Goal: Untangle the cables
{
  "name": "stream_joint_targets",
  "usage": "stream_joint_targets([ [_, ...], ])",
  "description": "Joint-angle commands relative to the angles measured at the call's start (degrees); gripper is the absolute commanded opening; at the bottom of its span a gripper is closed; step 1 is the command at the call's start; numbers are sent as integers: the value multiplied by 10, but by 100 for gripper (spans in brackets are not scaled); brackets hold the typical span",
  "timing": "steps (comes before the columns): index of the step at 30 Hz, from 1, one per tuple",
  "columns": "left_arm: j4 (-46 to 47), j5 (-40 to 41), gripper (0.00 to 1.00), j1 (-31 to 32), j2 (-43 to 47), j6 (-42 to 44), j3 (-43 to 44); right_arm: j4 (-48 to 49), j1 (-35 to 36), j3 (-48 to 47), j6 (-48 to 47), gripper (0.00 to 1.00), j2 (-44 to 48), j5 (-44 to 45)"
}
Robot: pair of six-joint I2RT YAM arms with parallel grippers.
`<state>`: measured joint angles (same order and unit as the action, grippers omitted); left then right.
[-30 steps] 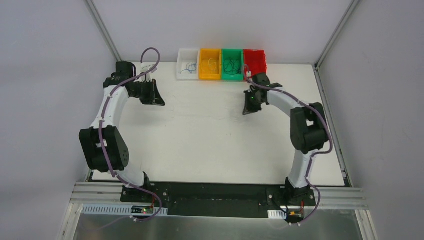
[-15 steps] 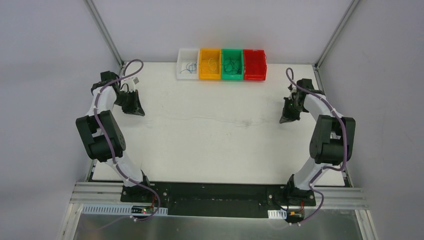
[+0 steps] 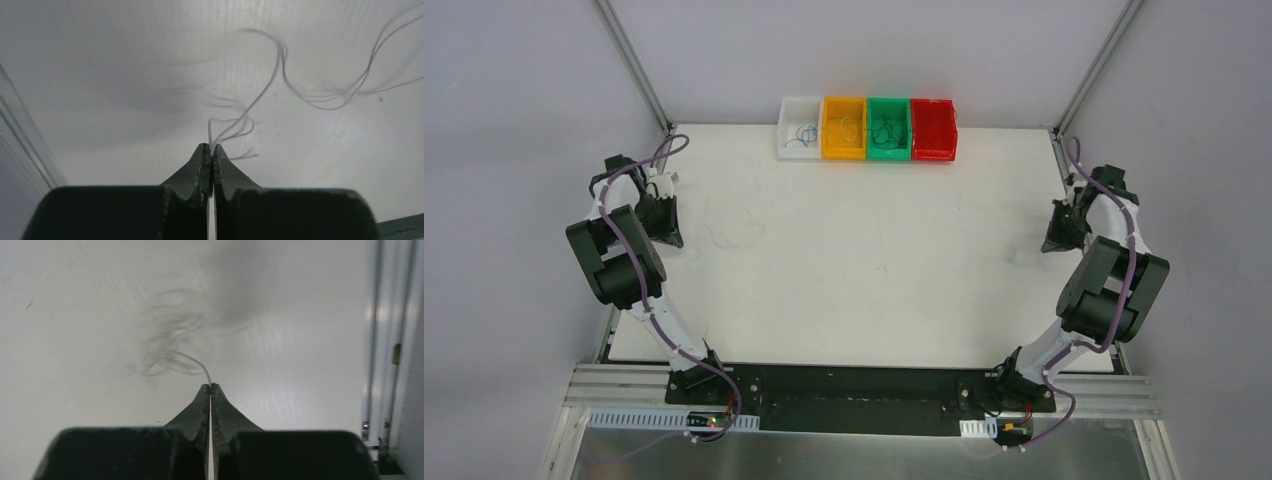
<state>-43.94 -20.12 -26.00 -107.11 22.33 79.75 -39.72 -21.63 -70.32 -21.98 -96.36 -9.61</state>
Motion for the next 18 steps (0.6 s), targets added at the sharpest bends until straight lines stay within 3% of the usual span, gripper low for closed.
stream_joint_targets([
  [1, -7, 48, 0, -28, -25, 49, 35, -8, -46, -56, -52, 0, 8, 27],
  [5, 5, 69, 0, -45, -44, 74, 43, 4, -72, -69, -70, 0, 7, 32],
  [8, 3, 37, 0, -50, -42, 84, 46, -18, -74, -84, -69, 0, 6, -3],
  [14, -33, -245, 0, -4, 77, 15, 47, -98, -29, -125, -19, 0, 27, -150],
  [18, -32, -297, 0, 87, 134, -79, 112, -96, 30, -136, 31, 0, 55, -208],
])
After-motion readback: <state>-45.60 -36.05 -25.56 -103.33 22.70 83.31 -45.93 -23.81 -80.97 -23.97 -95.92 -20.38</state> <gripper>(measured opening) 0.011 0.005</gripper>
